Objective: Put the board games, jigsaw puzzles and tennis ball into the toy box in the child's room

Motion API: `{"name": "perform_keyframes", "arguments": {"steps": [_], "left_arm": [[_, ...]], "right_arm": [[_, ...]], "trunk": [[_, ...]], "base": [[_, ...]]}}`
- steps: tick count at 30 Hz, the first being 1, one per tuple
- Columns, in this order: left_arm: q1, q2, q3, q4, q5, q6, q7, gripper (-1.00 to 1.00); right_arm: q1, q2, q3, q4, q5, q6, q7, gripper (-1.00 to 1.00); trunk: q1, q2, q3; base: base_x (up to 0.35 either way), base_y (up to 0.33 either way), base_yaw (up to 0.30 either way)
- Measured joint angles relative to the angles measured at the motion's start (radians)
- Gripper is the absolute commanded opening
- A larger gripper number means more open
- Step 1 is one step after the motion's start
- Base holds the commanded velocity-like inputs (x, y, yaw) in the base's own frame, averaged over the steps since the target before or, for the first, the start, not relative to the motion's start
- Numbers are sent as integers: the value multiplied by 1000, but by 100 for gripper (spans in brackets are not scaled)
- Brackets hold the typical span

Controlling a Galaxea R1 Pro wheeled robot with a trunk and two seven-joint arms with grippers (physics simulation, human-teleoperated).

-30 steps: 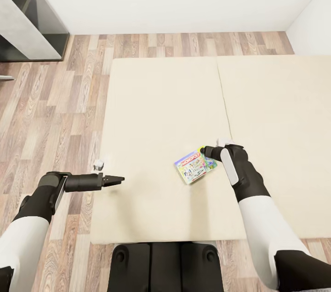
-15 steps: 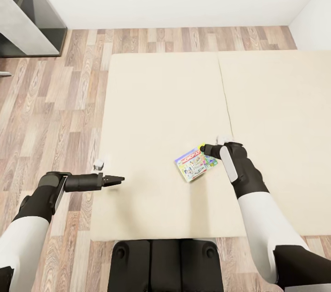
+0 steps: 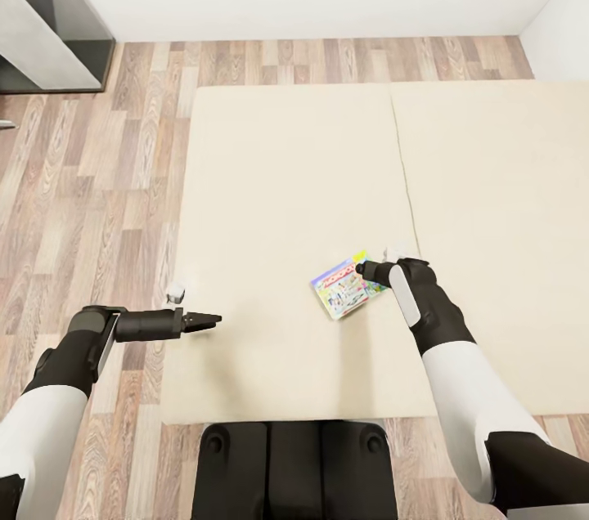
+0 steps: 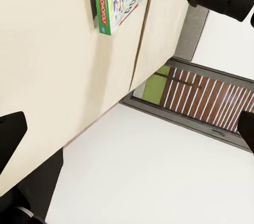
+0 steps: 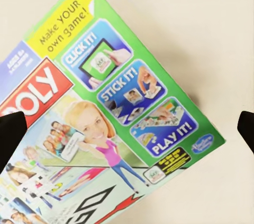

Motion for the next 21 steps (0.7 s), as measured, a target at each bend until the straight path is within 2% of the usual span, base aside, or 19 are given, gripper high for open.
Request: {"name": "perform_keyframes", "arguments": {"steps": [21], "left_arm": [[0, 2, 2, 0, 0, 0, 0, 100]], "right_arm": [[-70, -2, 8, 2, -1, 20, 9, 100]], "trunk": [[0, 0, -34]], "base": [[0, 0, 0]]}}
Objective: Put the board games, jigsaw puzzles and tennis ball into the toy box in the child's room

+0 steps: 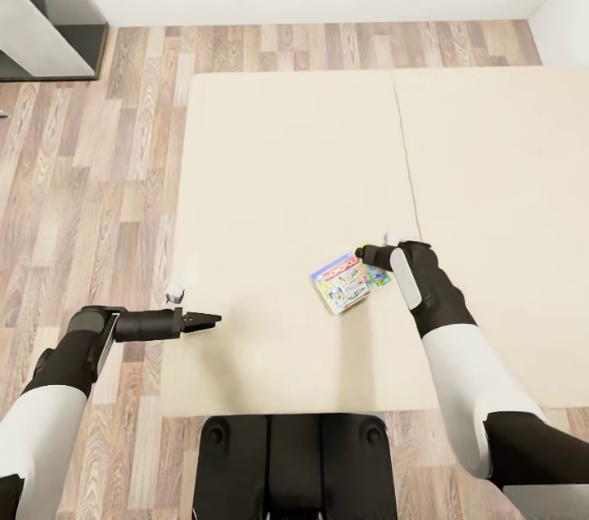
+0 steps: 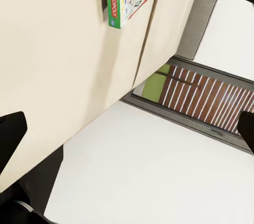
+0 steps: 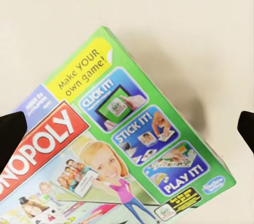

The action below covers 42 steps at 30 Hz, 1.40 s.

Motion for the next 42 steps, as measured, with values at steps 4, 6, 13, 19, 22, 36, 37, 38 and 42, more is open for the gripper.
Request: {"name": "perform_keyframes", "arguments": {"steps": [4, 6, 13, 19, 22, 36, 37, 38, 42], "left_arm": [[0, 0, 0, 0, 0, 0, 0, 100], [0, 0, 0, 0, 0, 0, 0, 100], [-1, 0, 0, 0, 0, 0, 0, 100], [-1, 0, 0, 0, 0, 0, 0, 100], [0, 0, 0, 0, 0, 0, 0, 100], [0, 0, -1, 0, 0, -1, 0, 100], [0, 0, -1, 0, 0, -1, 0, 100], [0, 0, -1, 0, 0, -1, 0, 100], [0, 0, -1, 0, 0, -1, 0, 100]], "right_arm": [[-11, -9, 26, 0, -1, 10, 4, 100], [-12, -11, 31, 0, -1, 12, 11, 100], [-14, -15, 39, 2, 0, 13, 64, 100], [-14, -20, 40, 18, 1, 13, 120, 100], [-14, -24, 39, 20, 4, 14, 150, 100], [-8, -68, 39, -44, -17, 9, 209, 100], [-8, -70, 39, -47, -21, 9, 210, 100], [-8, -74, 39, -49, -26, 9, 211, 100], [-8, -83, 38, 20, -19, 9, 210, 100]], "trunk": [[0, 0, -7], [0, 0, -10], [0, 0, -21], [0, 0, -31], [-1, -1, -36], [0, 0, -59], [0, 0, -61], [0, 0, -62], [0, 0, -67]], "base": [[0, 0, 0], [0, 0, 0], [0, 0, 0], [0, 0, 0], [0, 0, 0], [0, 0, 0], [0, 0, 0], [0, 0, 0], [0, 0, 0]]}}
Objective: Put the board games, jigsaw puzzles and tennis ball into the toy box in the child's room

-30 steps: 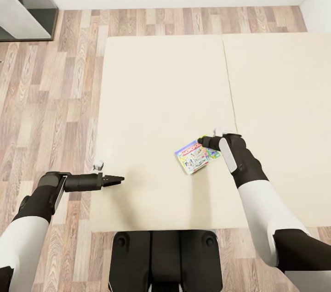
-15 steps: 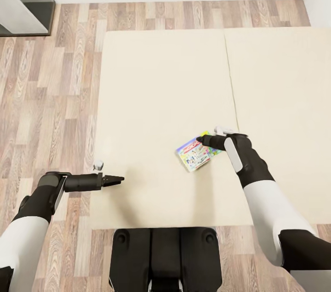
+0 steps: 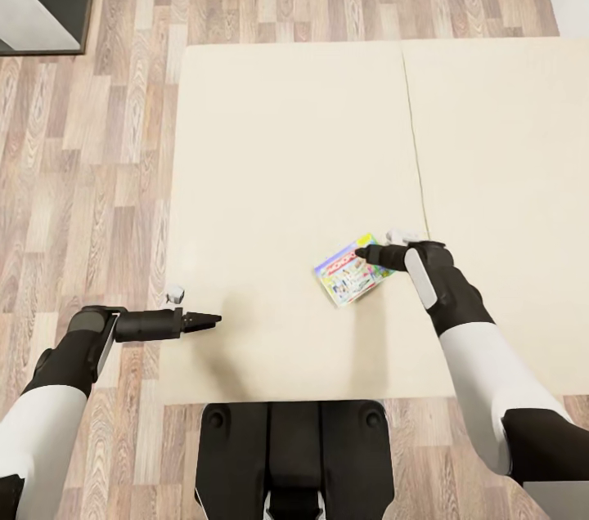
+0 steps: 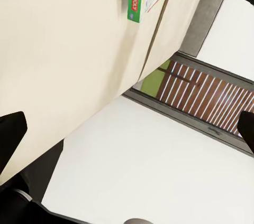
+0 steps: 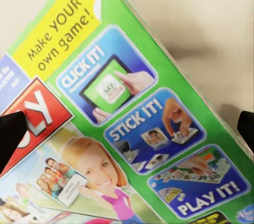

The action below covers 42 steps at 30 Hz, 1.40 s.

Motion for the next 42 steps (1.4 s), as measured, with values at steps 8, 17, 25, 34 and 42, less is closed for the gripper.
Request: {"name": "perform_keyframes", "arguments": {"steps": [8, 17, 25, 34, 42], "left_arm": [[0, 0, 1, 0, 0, 0, 0, 100], [0, 0, 1, 0, 0, 0, 0, 100], [-1, 0, 1, 0, 0, 0, 0, 100], [0, 0, 1, 0, 0, 0, 0, 100], [0, 1, 1, 0, 0, 0, 0, 100]], "right_arm": [[0, -4, 1, 0, -12, 0, 1, 100], [2, -7, 2, -3, -17, 1, 2, 100], [5, -5, 3, -9, -5, 2, 2, 100], [6, 12, 0, 1, -7, 46, 32, 100], [6, 15, -2, 0, -8, 92, 35, 100]], "trunk": [[0, 0, -1], [0, 0, -1], [0, 0, -1], [0, 0, -1], [0, 0, -1]], "base": [[0, 0, 0], [0, 0, 0], [0, 0, 0], [0, 0, 0], [0, 0, 0]]}}
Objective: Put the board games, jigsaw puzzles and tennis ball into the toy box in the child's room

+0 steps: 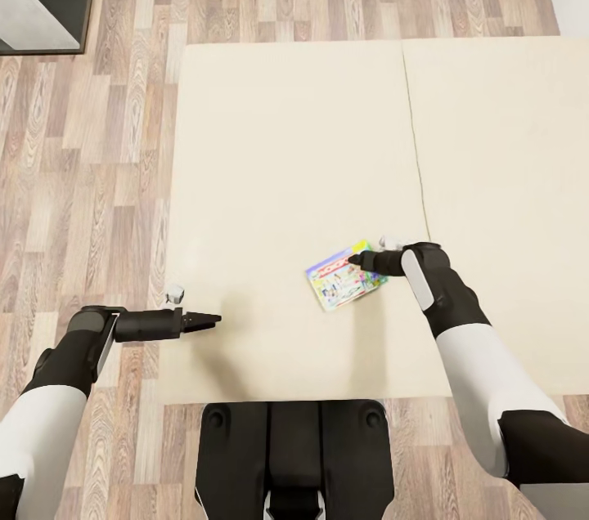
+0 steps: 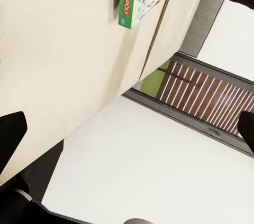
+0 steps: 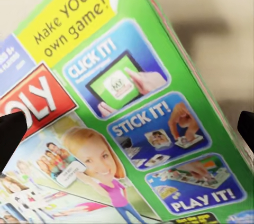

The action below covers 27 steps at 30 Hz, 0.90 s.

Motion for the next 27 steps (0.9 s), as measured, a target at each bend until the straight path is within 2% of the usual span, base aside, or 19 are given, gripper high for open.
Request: {"name": "perform_keyframes", "arguments": {"steps": [5, 11, 16, 27], "left_arm": [[0, 0, 0, 0, 0, 0, 0, 100], [0, 0, 0, 0, 0, 0, 0, 100], [0, -1, 0, 0, 0, 0, 0, 100], [0, 0, 0, 0, 0, 0, 0, 100]], "right_arm": [[0, 4, 1, -4, -1, 32, 0, 100], [-1, 52, 2, -8, -3, 72, 0, 100], [-1, 75, 2, -8, -3, 78, -1, 100], [0, 98, 2, -6, -2, 82, -1, 100]], "trunk": [[0, 0, 0], [0, 0, 0], [0, 0, 0], [0, 0, 0]], "base": [[0, 0, 0], [0, 0, 0], [0, 0, 0], [0, 0, 0]]}}
